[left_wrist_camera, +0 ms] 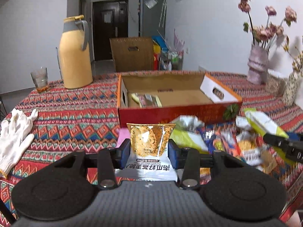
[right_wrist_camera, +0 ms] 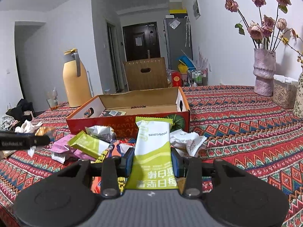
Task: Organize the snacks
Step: 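Lower both held packets into the cardboard box and open both grippers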
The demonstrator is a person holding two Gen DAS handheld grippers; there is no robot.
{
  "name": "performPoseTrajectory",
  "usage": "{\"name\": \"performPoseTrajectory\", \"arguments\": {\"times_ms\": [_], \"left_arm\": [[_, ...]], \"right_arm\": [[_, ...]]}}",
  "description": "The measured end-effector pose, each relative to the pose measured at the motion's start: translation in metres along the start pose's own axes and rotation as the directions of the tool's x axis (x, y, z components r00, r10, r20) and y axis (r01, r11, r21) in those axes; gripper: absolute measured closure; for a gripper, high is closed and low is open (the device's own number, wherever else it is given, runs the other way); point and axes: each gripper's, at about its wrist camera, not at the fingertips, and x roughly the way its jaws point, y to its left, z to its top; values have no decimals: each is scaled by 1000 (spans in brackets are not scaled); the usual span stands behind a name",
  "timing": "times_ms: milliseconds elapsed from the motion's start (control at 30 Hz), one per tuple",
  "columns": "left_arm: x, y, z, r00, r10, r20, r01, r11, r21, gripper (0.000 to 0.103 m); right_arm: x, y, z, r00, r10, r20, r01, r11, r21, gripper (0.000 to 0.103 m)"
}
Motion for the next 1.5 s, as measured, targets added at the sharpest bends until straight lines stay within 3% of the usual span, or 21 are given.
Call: {"name": "performPoseTrajectory", "arguments": {"times_ms": [367, 700, 1067, 1300, 1500], "left_arm": [[18, -1, 48, 996, 20, 91, -14, 998, -68, 61], [55, -1, 96, 991, 55, 119, -41, 993, -112, 61], [119, 0, 115, 990, 118, 72, -104, 979, -172, 61], [163, 6, 96, 991, 130, -24, -132, 975, -177, 61], [169, 4, 89, 993, 111, -49, -117, 979, -166, 57]], "right_arm": [[20, 6, 35, 997, -3, 75, 5, 999, -35, 65], [61, 12, 86, 992, 11, 127, -4, 999, -54, 65], [155, 5, 122, 999, -24, 25, 25, 999, -27, 65], [199, -3, 111, 995, -78, -54, 78, 997, -9, 65], [209, 0, 103, 994, -72, -86, 71, 997, -20, 63]]}}
